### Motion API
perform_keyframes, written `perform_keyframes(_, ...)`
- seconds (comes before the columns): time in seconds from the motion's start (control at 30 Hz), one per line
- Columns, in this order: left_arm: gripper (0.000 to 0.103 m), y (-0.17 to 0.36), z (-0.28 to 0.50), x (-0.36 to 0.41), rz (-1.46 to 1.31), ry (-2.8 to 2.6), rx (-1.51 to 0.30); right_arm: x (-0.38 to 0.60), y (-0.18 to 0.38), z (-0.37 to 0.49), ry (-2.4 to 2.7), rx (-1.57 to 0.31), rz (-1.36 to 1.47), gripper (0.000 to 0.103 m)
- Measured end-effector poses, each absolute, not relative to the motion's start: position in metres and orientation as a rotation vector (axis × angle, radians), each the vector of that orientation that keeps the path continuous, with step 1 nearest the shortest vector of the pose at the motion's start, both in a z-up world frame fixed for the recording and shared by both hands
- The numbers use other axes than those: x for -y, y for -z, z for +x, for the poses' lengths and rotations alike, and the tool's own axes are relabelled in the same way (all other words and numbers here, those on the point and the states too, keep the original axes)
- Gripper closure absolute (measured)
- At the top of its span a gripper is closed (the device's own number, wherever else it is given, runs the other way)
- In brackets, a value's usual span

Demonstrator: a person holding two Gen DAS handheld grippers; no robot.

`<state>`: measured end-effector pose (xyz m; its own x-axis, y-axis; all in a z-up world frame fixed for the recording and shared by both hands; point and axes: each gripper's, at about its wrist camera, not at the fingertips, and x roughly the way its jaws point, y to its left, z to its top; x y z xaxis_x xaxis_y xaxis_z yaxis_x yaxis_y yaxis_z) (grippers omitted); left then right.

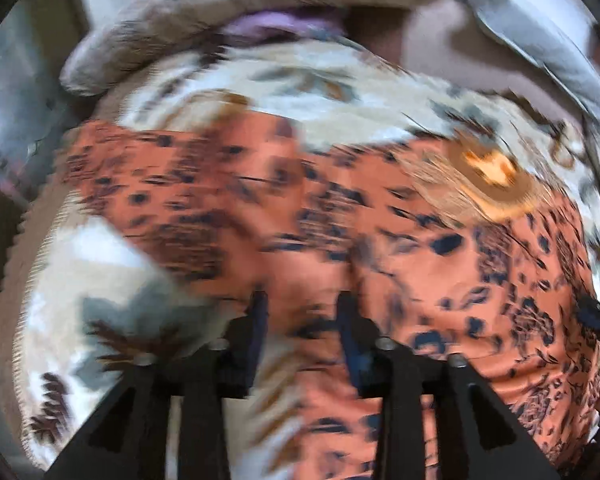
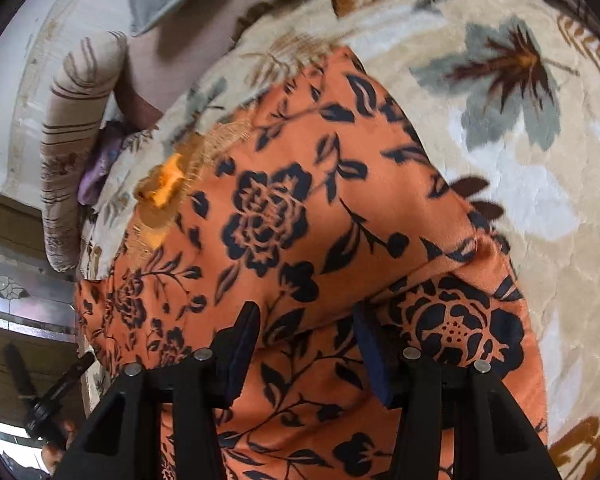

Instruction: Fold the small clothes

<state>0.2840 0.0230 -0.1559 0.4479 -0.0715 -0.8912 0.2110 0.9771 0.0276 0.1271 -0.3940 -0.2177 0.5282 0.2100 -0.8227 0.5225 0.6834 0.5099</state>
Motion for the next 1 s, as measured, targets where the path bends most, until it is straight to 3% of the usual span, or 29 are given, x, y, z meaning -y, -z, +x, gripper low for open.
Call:
perform_keyframes(0.2, 0.042, 0.122, 0.309, -0.129, -0.043, -0.037, -1.034, 0.383, 0.209, 0.126, 0.173, -1.004, 0.817, 0.050)
perform_keyframes(0.53, 0.042, 0.156, 0.364, -0.230, -0.380, -0.229, -1.070, 0.361, 0.198, 0.136, 0.139, -0.958, 0.708, 0.050)
perform_keyframes(1.0, 0.042, 0.218, 0.424, -0.253, -0.683, -0.194, -1.043, 0.356, 0.201, 0.149, 0.182, -0.951, 0.600, 0.050)
